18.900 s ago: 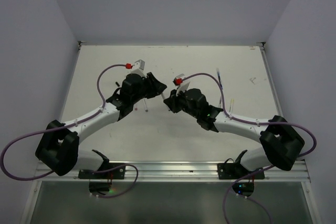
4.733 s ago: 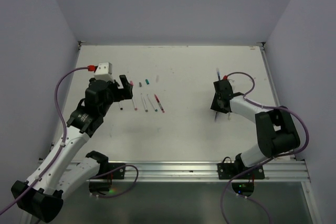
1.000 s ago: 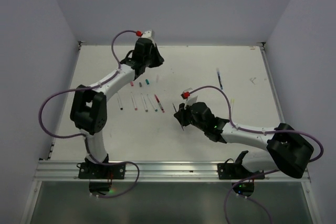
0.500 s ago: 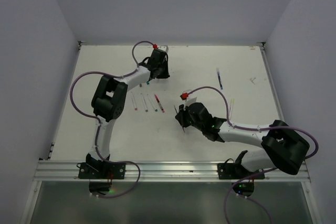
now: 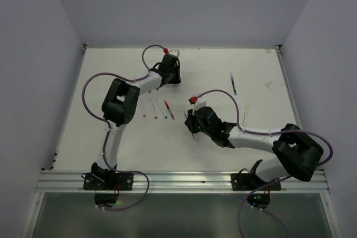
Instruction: Open the pen caps
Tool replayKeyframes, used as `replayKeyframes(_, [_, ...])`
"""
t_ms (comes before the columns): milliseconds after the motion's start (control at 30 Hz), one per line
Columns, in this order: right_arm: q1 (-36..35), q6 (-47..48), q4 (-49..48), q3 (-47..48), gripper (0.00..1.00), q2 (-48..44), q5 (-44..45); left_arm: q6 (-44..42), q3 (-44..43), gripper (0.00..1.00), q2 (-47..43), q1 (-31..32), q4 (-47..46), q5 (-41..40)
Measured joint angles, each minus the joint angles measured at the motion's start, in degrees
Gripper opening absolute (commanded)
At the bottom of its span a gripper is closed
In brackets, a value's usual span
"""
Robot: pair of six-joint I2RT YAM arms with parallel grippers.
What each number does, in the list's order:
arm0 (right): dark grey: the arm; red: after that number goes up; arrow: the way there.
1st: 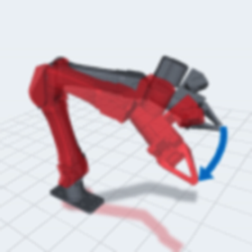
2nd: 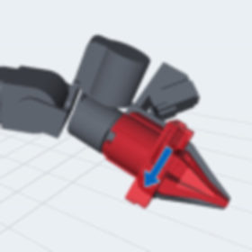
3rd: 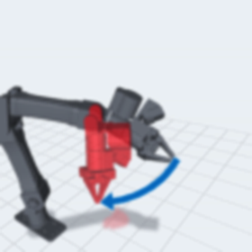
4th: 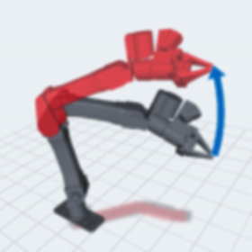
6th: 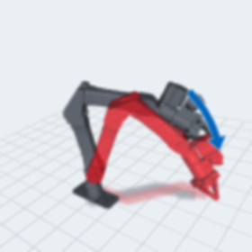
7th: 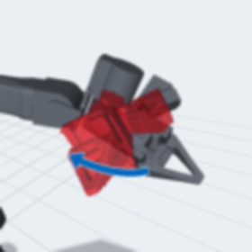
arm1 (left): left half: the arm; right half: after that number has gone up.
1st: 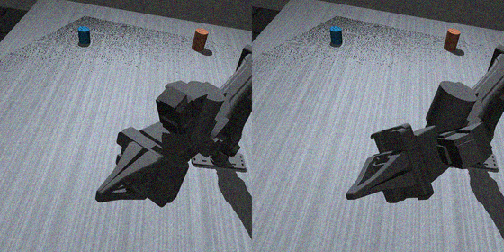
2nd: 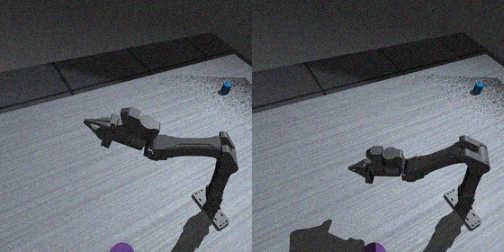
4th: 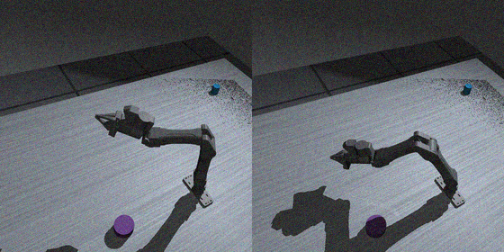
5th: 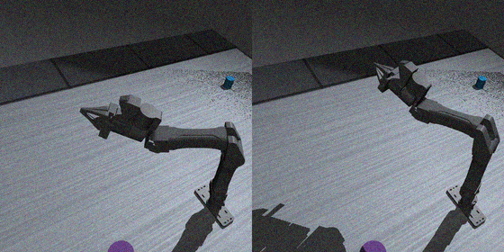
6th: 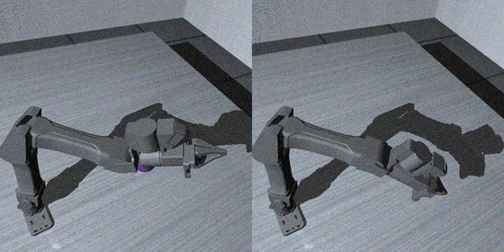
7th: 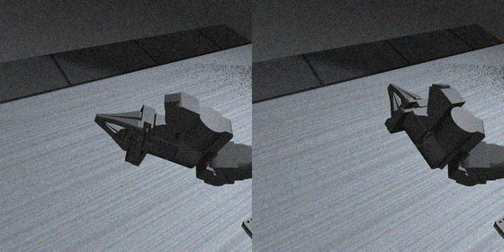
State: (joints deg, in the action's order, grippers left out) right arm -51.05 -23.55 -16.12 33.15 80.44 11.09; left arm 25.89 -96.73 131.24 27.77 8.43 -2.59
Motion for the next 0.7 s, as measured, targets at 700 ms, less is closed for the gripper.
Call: replayKeyframes(700, [5.7, -2.5, 9.5, 22.4, 0.03, 20.7, 5.2, 1.2, 9.4, 0.47, -15.7, 0.0, -0.5, -2.2])
